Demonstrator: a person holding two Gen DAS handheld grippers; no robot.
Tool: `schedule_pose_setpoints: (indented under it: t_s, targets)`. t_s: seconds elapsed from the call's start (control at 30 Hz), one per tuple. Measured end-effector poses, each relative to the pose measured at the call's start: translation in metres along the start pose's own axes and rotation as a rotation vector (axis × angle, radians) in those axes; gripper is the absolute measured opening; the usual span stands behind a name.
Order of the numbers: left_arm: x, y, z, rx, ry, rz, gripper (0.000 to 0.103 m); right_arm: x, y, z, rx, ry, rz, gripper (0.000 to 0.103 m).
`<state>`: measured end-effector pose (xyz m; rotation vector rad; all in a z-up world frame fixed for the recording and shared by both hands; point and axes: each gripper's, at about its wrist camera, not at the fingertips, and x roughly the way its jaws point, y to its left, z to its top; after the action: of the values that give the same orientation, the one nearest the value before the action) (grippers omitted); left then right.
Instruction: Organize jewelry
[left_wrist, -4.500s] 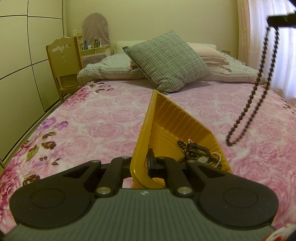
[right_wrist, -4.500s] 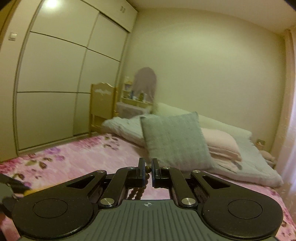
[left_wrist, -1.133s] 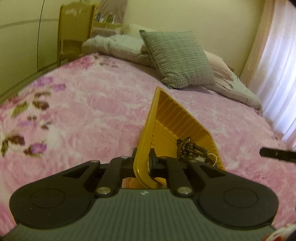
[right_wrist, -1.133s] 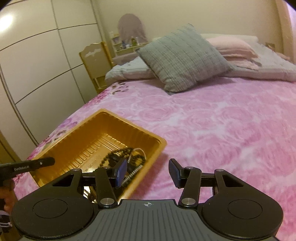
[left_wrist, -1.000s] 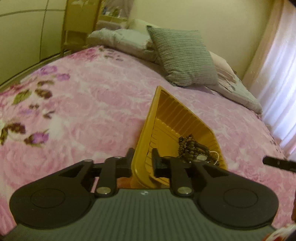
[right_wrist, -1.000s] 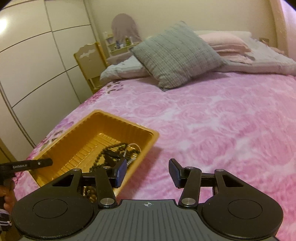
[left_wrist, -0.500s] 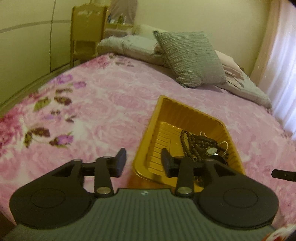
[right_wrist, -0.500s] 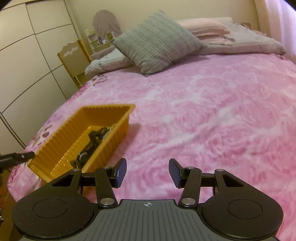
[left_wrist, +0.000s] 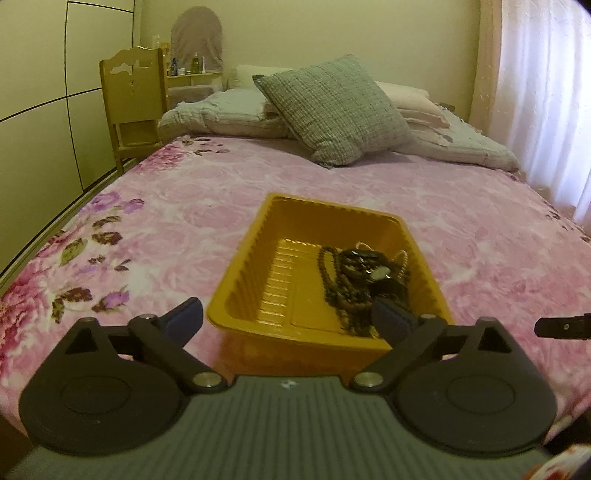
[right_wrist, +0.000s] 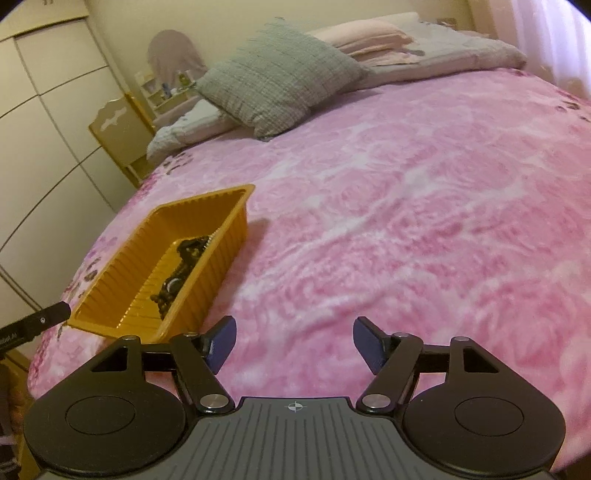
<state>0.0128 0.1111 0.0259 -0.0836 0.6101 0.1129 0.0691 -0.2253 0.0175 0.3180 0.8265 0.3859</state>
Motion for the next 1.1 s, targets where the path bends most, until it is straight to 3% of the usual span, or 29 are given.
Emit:
schedule_pose_setpoints:
  t_s: [0.33, 0.53, 1.1]
  targets:
    - [-0.009, -0.024, -0.023, 0.0, 0.119, -0.028, 0.103, -0.032, 0.014, -0.025, -0.015, 0.007, -0.104, 0.071]
    - [-0.013, -0.034, -0.033, 0.018, 0.172, -0.047, 0.102, -0.041, 0.026, -0.038, -0.056, 0.011, -0.118, 0.071]
    - [-0.015, -0.052, -0.04, 0.032, 0.217, -0.039, 0.102, -0.041, 0.036, -0.051, -0.09, 0.046, -0.134, 0.071]
